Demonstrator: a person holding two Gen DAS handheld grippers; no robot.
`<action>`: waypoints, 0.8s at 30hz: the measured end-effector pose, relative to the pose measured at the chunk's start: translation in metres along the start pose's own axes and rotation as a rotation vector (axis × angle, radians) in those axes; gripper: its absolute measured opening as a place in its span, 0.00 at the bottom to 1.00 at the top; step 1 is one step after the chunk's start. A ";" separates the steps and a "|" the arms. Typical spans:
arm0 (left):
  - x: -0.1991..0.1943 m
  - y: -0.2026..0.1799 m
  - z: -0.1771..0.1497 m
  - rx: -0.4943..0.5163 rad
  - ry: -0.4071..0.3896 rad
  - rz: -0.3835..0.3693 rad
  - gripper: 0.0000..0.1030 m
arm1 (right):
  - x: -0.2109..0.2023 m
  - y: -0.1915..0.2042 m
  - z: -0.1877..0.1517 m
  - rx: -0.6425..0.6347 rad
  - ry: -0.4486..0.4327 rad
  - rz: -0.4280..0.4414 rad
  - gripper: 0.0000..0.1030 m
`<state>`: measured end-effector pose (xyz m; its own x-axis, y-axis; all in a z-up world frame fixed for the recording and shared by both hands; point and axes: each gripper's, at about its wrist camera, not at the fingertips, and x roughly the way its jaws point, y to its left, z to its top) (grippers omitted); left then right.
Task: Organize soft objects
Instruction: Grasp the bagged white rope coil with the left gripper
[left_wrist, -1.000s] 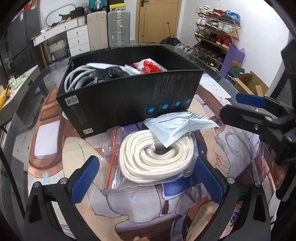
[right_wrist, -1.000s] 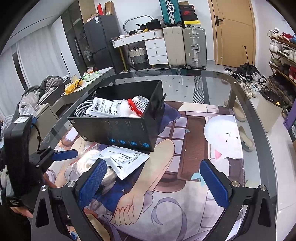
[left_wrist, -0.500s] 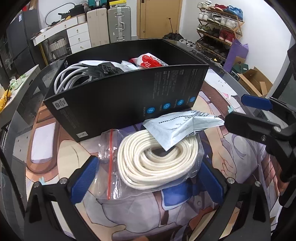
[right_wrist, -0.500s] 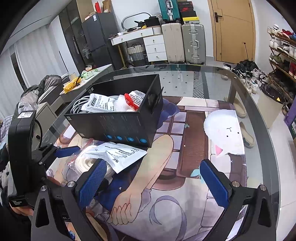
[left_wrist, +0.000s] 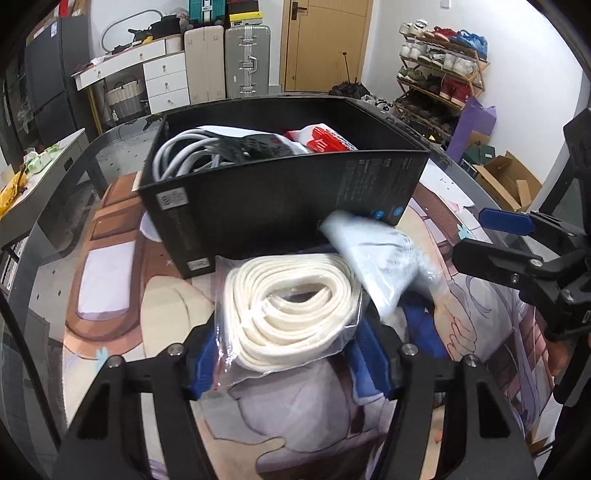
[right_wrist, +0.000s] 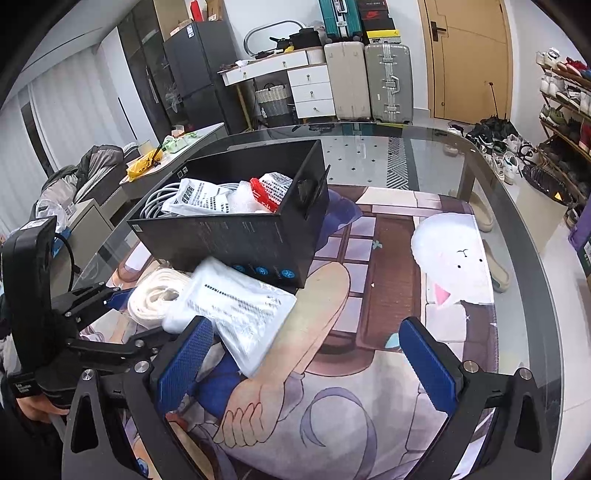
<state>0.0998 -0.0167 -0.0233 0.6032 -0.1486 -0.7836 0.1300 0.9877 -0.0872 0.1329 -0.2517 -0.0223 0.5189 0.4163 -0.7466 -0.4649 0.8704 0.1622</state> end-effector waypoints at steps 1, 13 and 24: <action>-0.001 0.002 -0.001 -0.001 0.000 0.003 0.62 | 0.001 0.001 0.000 -0.003 0.003 0.001 0.99; -0.013 0.015 -0.014 -0.009 -0.009 0.033 0.62 | 0.023 0.018 -0.008 -0.049 0.078 0.035 0.99; -0.020 0.033 -0.022 -0.052 -0.030 0.034 0.62 | 0.044 0.059 -0.007 -0.132 0.115 0.024 0.99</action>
<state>0.0746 0.0198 -0.0247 0.6298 -0.1150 -0.7682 0.0684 0.9933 -0.0927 0.1231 -0.1840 -0.0500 0.4244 0.3975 -0.8136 -0.5706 0.8151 0.1006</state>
